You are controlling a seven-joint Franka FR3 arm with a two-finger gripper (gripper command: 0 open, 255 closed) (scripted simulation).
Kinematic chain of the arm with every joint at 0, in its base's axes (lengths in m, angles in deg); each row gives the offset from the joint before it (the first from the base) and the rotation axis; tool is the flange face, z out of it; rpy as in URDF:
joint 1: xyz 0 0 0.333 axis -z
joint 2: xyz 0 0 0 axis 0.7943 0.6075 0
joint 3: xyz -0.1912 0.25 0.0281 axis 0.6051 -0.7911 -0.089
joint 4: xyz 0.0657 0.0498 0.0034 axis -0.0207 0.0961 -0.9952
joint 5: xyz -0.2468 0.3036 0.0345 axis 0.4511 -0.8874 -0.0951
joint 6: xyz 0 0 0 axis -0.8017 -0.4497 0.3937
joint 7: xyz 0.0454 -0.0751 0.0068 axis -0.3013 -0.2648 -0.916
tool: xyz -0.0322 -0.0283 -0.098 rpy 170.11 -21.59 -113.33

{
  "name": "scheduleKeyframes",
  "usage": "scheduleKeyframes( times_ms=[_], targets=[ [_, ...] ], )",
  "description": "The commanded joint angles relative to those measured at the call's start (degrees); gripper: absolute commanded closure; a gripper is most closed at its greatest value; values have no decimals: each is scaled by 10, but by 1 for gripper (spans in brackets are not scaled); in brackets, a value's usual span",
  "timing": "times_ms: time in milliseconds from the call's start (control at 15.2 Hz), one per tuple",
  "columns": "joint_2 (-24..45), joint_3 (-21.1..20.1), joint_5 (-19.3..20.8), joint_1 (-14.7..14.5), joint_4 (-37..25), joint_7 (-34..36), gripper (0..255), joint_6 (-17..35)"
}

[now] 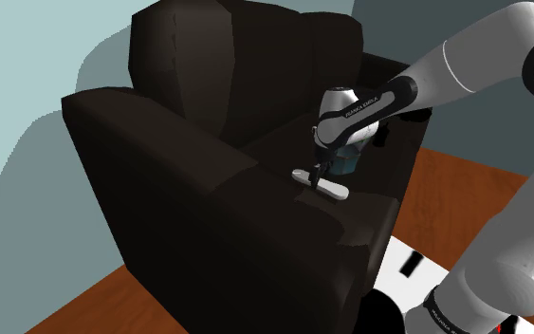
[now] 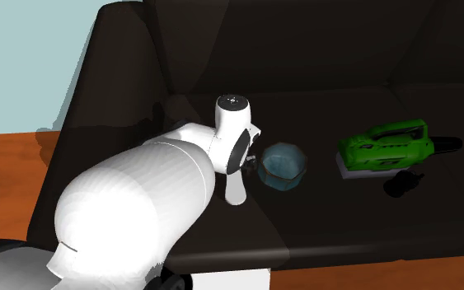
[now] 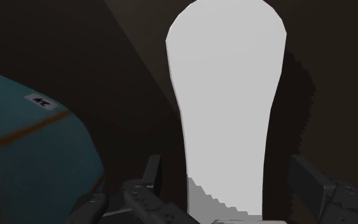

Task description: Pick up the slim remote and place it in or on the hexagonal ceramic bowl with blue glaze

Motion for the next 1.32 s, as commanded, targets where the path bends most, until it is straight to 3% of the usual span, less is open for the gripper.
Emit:
scheduleKeyframes(
  times_ms=[0, 66, 660, 1254],
  targets=[
    [0, 0, 0, 0, 0, 0, 0, 0],
    [0, 0, 0, 0, 0, 0, 255, 0],
    [0, 0, 0, 0, 0, 0, 255, 0],
    [-44, -1, 5, 0, -29, 3, 255, -72]
  ],
)
